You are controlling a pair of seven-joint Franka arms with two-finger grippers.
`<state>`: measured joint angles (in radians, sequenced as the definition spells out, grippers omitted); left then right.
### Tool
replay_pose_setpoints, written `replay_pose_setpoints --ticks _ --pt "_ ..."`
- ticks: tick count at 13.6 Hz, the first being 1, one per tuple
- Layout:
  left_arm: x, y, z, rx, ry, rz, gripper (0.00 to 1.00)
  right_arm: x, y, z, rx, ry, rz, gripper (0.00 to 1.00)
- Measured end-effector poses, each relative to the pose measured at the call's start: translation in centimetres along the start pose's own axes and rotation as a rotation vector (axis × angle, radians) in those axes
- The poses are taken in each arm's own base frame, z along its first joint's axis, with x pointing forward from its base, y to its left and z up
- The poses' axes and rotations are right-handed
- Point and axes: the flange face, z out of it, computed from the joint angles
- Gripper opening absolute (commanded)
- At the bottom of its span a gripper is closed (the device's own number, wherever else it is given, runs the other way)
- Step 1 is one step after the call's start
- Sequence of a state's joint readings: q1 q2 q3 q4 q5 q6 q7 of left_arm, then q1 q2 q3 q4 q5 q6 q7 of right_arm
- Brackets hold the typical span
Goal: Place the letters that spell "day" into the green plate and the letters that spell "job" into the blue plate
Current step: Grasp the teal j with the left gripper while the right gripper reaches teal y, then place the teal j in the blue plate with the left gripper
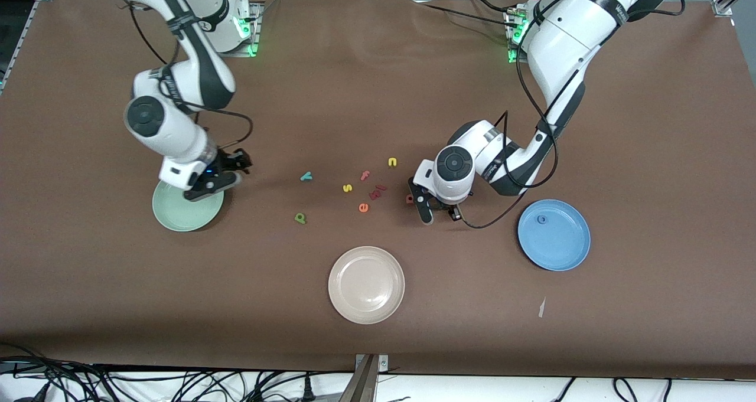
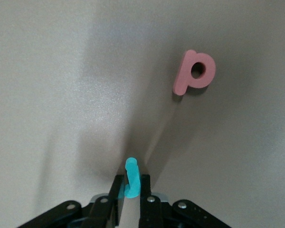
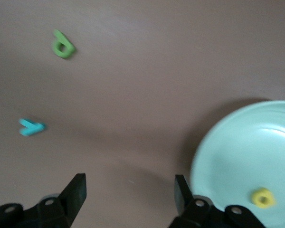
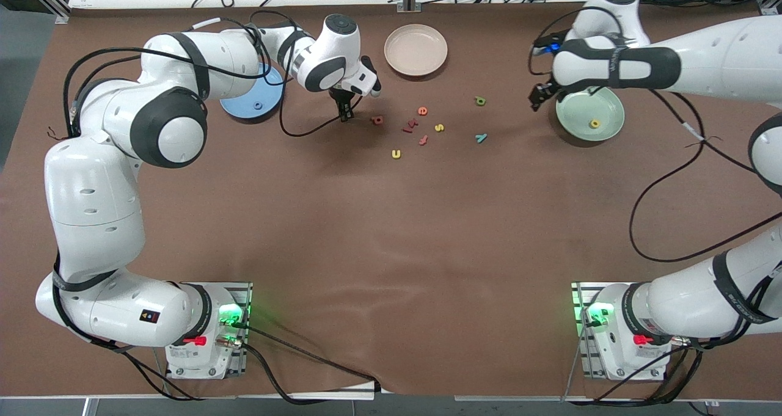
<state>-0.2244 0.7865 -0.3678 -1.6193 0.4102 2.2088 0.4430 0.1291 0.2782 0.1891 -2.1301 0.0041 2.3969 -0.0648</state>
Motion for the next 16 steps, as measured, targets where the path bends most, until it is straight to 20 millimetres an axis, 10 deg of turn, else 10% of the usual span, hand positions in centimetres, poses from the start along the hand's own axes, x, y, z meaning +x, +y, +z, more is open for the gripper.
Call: replay_pose_setpoints --ticks 9,16 --pt "-0.5 -0.8 -1.2 0.008 -0.004 0.023 0.0 1.0 -12.6 6.0 0.028 0.055 0.166 0.83" --pt "-8.3 -7.3 -6.5 -0.04 -0.073 0.206 0.0 -1.2 -12.8 10.5 0.016 0.086 0.172 0.83"
